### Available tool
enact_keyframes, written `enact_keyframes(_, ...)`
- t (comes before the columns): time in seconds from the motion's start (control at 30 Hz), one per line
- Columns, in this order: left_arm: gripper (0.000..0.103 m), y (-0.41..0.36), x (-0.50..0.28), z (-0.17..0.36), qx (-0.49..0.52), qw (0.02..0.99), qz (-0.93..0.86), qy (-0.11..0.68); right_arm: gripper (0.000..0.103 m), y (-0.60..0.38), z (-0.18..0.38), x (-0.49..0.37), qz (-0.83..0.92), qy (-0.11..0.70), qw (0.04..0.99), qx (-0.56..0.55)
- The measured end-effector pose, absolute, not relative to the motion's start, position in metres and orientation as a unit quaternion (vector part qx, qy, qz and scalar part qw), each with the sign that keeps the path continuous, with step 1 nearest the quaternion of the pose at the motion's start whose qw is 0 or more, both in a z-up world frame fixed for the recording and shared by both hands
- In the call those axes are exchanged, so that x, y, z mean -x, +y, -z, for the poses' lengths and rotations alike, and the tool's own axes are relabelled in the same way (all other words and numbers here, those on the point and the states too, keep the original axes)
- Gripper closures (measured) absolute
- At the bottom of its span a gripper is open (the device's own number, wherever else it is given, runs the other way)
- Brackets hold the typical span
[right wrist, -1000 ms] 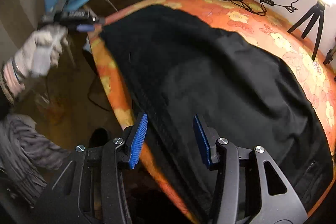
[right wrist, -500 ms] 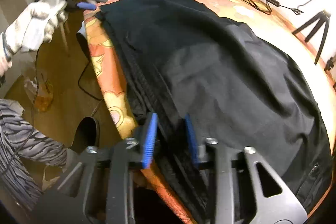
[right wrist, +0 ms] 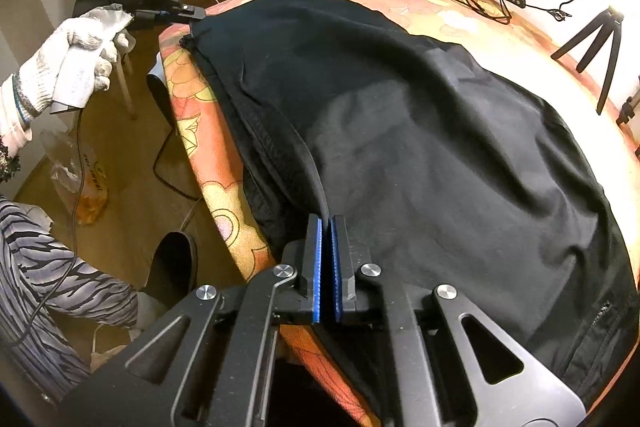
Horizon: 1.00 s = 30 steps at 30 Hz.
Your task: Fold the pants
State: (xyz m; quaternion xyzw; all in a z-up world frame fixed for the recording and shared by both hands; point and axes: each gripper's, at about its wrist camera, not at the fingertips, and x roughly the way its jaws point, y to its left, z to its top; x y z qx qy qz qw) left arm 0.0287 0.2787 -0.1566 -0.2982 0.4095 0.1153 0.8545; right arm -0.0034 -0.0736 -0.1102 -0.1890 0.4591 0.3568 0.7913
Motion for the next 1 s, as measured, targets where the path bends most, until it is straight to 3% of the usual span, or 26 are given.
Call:
enact_keyframes(0.67, 0.096, 0.274, -0.022, 0.151, 0.277, 0.865, -0.112, 0.404, 0.1, -0.097, 0.107, 0.003, -0.37, 0.462, 0.785, 0.181)
enact_keyframes(0.73, 0.096, 0.273, -0.023, 0.152, 0.276, 0.864, -0.112, 0.406, 0.092, -0.096, 0.109, 0.004, -0.367, 0.463, 0.784, 0.189)
enact_keyframes(0.8, 0.096, 0.273, -0.023, 0.153, 0.275, 0.864, -0.112, 0.406, 0.073, -0.094, 0.112, 0.005, -0.367, 0.464, 0.782, 0.195)
enact_keyframes(0.87, 0.096, 0.272, -0.023, 0.153, 0.275, 0.865, -0.113, 0.405, 0.07, -0.092, 0.117, 0.004, -0.363, 0.466, 0.782, 0.199)
enact_keyframes(0.93, 0.096, 0.273, -0.023, 0.153, 0.276, 0.865, -0.114, 0.404, 0.076, -0.091, 0.117, 0.006, -0.362, 0.46, 0.784, 0.206)
enact_keyframes(0.97, 0.096, 0.274, -0.022, 0.153, 0.277, 0.865, -0.115, 0.403, 0.098, -0.09, 0.117, 0.006, -0.363, 0.461, 0.783, 0.208)
enact_keyframes(1.0, 0.096, 0.274, -0.022, 0.153, 0.278, 0.865, -0.115, 0.402, 0.098, -0.089, 0.117, 0.006, -0.363, 0.464, 0.782, 0.204)
